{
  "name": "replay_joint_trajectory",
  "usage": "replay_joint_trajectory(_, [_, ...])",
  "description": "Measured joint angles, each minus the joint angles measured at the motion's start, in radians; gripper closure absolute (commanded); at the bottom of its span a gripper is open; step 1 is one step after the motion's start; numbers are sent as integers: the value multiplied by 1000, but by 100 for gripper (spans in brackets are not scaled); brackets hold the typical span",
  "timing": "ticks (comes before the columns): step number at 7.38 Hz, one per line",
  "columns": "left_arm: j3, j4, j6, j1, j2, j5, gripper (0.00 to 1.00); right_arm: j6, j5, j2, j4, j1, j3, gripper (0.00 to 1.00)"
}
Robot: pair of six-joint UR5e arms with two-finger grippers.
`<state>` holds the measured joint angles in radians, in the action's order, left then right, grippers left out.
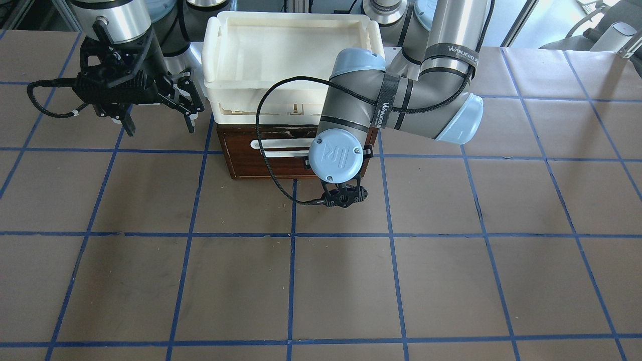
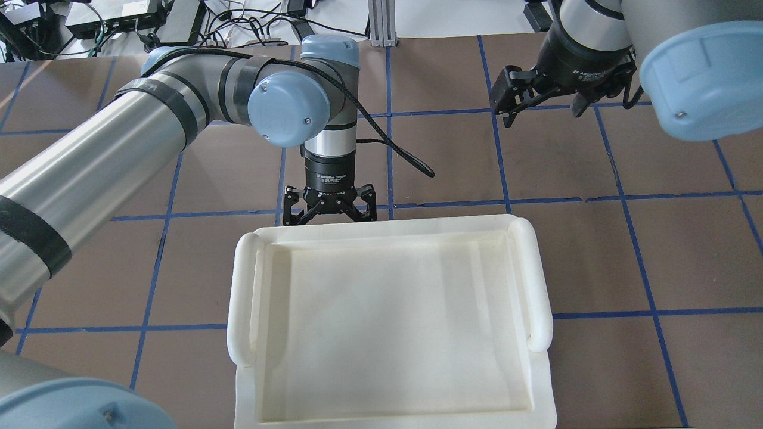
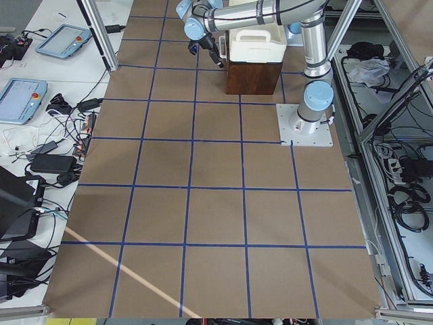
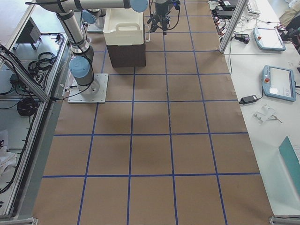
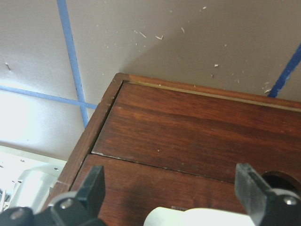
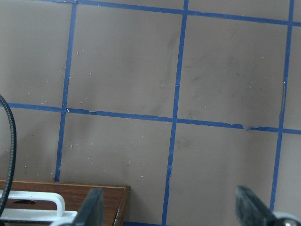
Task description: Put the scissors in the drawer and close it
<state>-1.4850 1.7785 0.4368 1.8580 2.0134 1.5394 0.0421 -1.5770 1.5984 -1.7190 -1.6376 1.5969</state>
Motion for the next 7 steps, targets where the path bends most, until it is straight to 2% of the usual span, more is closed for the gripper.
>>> replay_joint_trajectory(3, [74, -119, -53, -35, -6, -6, 0, 2, 0, 0, -1, 0, 0, 0])
replay_joint_trajectory(7, [198, -163, -351, -177, -98, -4, 0, 3, 0, 0, 0, 0, 0, 0])
